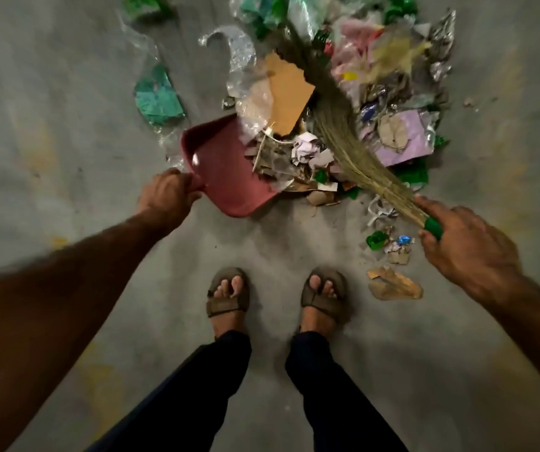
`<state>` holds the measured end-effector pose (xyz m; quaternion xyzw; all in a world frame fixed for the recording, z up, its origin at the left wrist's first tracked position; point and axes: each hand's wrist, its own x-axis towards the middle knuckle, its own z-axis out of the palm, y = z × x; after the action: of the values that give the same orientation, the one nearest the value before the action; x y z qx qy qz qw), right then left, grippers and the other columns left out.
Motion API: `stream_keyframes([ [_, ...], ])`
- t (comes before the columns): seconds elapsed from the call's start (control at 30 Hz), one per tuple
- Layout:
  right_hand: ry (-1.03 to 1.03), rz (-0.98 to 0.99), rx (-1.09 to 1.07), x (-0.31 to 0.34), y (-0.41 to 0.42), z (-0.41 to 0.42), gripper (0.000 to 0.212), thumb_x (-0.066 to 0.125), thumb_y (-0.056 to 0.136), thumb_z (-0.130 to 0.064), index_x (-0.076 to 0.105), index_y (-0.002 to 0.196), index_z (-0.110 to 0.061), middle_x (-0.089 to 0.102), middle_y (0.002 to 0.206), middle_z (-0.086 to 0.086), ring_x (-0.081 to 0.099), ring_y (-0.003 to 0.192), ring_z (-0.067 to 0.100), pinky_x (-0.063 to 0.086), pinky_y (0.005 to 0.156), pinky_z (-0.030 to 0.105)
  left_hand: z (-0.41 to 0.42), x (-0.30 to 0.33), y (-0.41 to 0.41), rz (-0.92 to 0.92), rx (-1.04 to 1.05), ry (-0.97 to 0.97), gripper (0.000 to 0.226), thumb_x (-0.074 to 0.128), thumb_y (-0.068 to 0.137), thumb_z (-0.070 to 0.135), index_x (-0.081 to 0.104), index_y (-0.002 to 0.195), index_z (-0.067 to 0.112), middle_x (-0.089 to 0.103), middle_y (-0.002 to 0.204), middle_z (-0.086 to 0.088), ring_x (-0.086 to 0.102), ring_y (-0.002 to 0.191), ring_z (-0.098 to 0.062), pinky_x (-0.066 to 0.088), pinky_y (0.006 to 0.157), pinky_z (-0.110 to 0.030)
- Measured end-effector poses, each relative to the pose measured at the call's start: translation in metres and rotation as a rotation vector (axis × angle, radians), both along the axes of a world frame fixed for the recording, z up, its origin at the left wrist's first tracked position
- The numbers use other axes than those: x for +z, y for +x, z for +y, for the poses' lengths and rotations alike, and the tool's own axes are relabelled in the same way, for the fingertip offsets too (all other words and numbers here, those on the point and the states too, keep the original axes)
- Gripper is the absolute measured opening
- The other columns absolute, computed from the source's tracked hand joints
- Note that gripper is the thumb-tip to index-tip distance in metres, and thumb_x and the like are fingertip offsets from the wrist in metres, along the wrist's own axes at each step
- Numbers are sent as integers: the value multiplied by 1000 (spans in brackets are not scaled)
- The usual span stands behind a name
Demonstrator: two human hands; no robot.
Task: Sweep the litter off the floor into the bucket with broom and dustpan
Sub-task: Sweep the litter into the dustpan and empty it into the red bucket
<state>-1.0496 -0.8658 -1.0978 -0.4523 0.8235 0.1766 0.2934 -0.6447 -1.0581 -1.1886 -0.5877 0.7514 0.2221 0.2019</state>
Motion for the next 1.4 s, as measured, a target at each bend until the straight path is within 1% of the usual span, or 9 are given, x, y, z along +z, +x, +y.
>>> stream_keyframes([
  [0.13, -1, -83, -14, -10, 14, 8, 61, 56, 93, -40, 29, 146, -49, 53, 102, 4, 56, 92, 29, 42, 70, 34, -2, -20, -19, 98, -25, 45, 36, 64, 88, 39, 62, 117, 17, 60, 110, -13, 59, 104, -37, 47, 84, -43],
  [0.3, -44, -158, -64, -1, 39, 26, 65, 58, 90, -41, 28, 146, -52, 59, 122, 5, 58, 108, 30, 49, 82, 37, 23, -24, -41, 181, 26, 71, 42, 59, 93, 37, 53, 120, 6, 56, 117, -19, 55, 107, -37, 42, 86, -43],
  [0.4, -57, -205, -87, 18, 57, 40, 66, 60, 91, -39, 29, 147, -53, 58, 131, 3, 58, 115, 29, 50, 88, 38, 36, -18, -43, 212, 20, 92, 41, 54, 95, 39, 50, 117, 5, 54, 115, -19, 56, 102, -39, 45, 81, -47],
  [0.6, -62, -260, -124, 69, 86, 80, 71, 58, 90, -43, 19, 146, -58, 56, 137, -6, 60, 118, 22, 55, 87, 37, 67, 23, -30, 168, 3, 74, 39, 51, 96, 40, 49, 116, 7, 54, 112, -16, 59, 93, -41, 48, 73, -48],
  [0.93, -48, -301, -139, 202, 106, 120, 60, 50, 92, -48, 25, 147, -48, 60, 96, -6, 56, 72, 15, 43, 57, 30, 118, 142, -17, 200, 51, 88, 37, 54, 96, 37, 49, 115, 6, 51, 109, -14, 58, 91, -37, 46, 68, -45],
  [1.03, -53, -261, -135, 242, 105, 125, 54, 47, 92, -49, 29, 143, -44, 65, 97, -5, 61, 75, 18, 43, 56, 31, 127, 186, -27, 247, 138, 99, 33, 52, 97, 36, 47, 114, 9, 52, 109, -11, 58, 92, -33, 43, 68, -40],
  [1.13, -33, -217, -154, 278, 108, 124, 42, 45, 92, -47, 36, 132, -35, 63, 86, -6, 62, 70, 20, 41, 54, 30, 133, 227, -43, 284, 192, 106, 30, 51, 98, 35, 45, 114, 10, 52, 111, -11, 58, 93, -31, 38, 68, -36],
  [1.3, -56, -184, -145, 341, 113, 115, 37, 43, 93, -47, 37, 124, -29, 56, 83, -4, 53, 68, 23, 40, 58, 31, 139, 289, -61, 306, 223, 86, 32, 52, 97, 36, 45, 115, 10, 54, 114, -13, 60, 95, -35, 48, 74, -44],
  [1.4, -103, -167, -110, 383, 116, 118, 38, 42, 93, -46, 36, 127, -30, 59, 85, -3, 56, 72, 25, 40, 58, 32, 145, 330, -61, 333, 230, 57, 32, 50, 97, 38, 45, 113, 10, 54, 112, -14, 60, 93, -36, 50, 73, -46],
])
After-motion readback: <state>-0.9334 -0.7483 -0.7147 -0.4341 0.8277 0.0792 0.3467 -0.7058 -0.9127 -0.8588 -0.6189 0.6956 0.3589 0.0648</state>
